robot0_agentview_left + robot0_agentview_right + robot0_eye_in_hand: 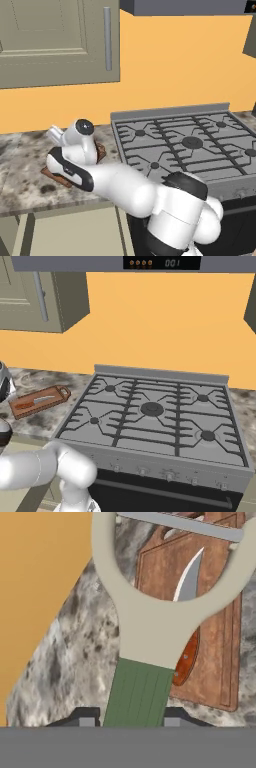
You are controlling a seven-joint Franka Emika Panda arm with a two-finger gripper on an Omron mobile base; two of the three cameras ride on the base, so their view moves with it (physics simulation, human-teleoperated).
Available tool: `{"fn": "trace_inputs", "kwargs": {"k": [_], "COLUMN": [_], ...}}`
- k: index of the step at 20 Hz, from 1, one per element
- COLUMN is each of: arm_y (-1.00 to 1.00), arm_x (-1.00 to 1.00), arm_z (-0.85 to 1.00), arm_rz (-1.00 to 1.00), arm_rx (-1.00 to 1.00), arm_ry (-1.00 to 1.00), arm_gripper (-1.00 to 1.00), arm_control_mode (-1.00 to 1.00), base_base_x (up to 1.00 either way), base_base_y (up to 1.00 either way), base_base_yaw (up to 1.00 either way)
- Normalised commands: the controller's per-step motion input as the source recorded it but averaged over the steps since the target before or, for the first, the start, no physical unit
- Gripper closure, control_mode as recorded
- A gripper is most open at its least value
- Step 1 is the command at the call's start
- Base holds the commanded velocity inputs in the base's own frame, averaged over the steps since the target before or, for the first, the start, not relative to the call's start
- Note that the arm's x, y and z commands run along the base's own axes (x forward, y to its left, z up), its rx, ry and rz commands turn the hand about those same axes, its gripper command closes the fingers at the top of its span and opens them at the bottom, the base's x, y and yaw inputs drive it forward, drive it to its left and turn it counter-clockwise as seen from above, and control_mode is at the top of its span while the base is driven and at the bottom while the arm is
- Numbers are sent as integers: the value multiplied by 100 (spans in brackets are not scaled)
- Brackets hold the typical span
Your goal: Open the drawer on the left and place the cutting tools on the cutting board.
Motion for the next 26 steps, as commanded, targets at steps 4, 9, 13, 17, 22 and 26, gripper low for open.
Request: {"fn": "trace_inputs", "kwargs": {"k": [4, 9, 13, 17, 22, 26], "arm_y": [-29, -9, 0, 0, 0, 0], "arm_x": [77, 31, 11, 0, 0, 0], "arm_z": [0, 0, -8, -13, -24, -34], "arm_rz": [-6, -3, 0, 0, 0, 0], "arm_rx": [0, 0, 0, 0, -3, -8], "arm_ry": [18, 15, 13, 6, 0, 0], "arm_gripper": [100, 100, 100, 100, 100, 100], "arm_control_mode": [-100, -100, -100, -100, -100, -100], "base_base_x": [0, 0, 0, 0, 0, 0], "base_base_y": [0, 0, 0, 0, 0, 0], "base_base_yaw": [0, 0, 0, 0, 0, 0]}}
